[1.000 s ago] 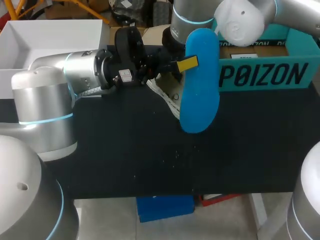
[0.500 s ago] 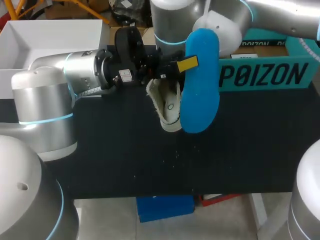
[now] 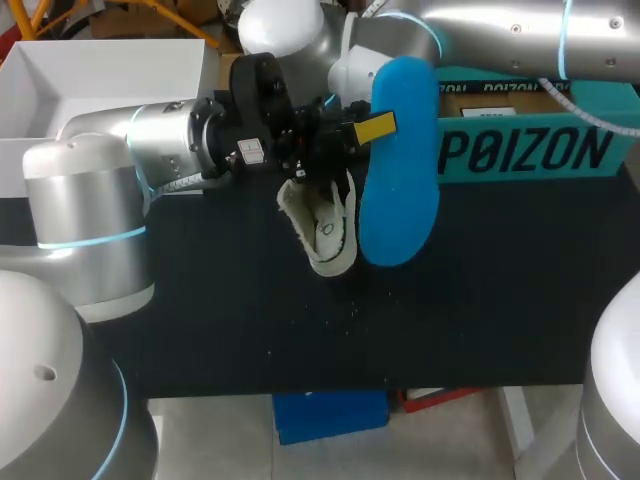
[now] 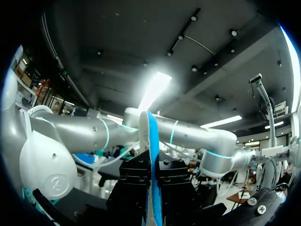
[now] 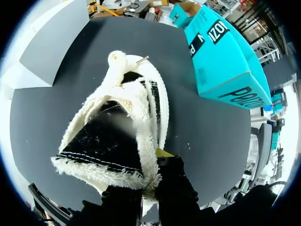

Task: Take the shoe out of the shoebox, open the shoe tongue, remove and reinsert the insole, then place the shoe into the shoebox

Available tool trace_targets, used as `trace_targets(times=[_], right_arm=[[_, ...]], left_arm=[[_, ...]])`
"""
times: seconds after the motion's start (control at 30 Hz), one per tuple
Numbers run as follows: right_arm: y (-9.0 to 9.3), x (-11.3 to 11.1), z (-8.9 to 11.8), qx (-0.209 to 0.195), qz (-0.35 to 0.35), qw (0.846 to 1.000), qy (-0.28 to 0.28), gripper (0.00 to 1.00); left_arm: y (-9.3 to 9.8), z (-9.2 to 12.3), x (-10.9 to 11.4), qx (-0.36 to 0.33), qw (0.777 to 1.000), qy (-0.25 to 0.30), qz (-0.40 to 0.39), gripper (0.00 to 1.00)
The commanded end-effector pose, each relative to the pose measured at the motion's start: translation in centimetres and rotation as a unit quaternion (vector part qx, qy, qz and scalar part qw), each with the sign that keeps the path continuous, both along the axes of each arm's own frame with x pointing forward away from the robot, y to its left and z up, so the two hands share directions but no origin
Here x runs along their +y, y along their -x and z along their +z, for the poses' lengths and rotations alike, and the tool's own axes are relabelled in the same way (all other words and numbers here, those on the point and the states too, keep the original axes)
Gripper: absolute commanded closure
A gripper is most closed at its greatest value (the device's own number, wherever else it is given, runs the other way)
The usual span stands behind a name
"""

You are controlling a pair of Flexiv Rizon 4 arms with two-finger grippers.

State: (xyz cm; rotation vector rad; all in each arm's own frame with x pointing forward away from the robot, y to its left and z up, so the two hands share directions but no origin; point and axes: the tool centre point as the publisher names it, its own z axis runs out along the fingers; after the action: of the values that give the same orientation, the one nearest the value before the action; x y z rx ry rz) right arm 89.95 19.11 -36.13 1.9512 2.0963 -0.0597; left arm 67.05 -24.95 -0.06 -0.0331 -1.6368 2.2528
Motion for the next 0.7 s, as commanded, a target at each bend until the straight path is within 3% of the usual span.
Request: trace_targets(times=[0.03, 0.37, 0.43, 0.5, 0.53, 0.57, 0.6, 0.7], right_arm=[[-0.4, 0.4, -1.1, 0.004, -0.012, 1.0, 0.011, 1.0], [-0.1, -0.4, -2.4, 0.01, -0.028, 0.999, 0.011, 1.0], [0.3, -0.6, -2.5, 0.011, -0.037, 0.999, 0.009, 0.92], [0.6, -0.9, -2.6, 0.013, -0.04, 0.999, 0.005, 1.0], [0.8, -1.1, -2.6, 0.01, -0.045, 0.999, 0.001, 0.91], [0.9, -1.4, -2.5, 0.005, -0.046, 0.999, -0.002, 0.71], [1.1, -1.6, -2.3, 0.002, -0.05, 0.999, -0.009, 0.0], [1.6, -2.5, -1.5, -0.011, -0.058, 0.998, -0.035, 0.0]], left_arm=[[0.0, -0.1, 0.0, -0.001, 1.0, 0.001, -0.001, 1.0], [0.0, -0.1, 0.0, -0.001, 1.0, 0.001, -0.001, 1.0], [0.0, -0.1, 0.0, -0.001, 1.0, 0.001, -0.001, 1.0], [0.0, -0.1, 0.0, -0.001, 1.0, 0.001, -0.001, 1.0], [0.0, -0.1, 0.0, -0.001, 1.0, 0.001, -0.001, 1.0], [0.0, -0.1, 0.0, -0.001, 1.0, 0.001, -0.001, 1.0], [0.0, -0.1, 0.0, -0.001, 1.0, 0.001, -0.001, 1.0], [0.0, -0.1, 0.0, -0.001, 1.0, 0.001, -0.001, 1.0]])
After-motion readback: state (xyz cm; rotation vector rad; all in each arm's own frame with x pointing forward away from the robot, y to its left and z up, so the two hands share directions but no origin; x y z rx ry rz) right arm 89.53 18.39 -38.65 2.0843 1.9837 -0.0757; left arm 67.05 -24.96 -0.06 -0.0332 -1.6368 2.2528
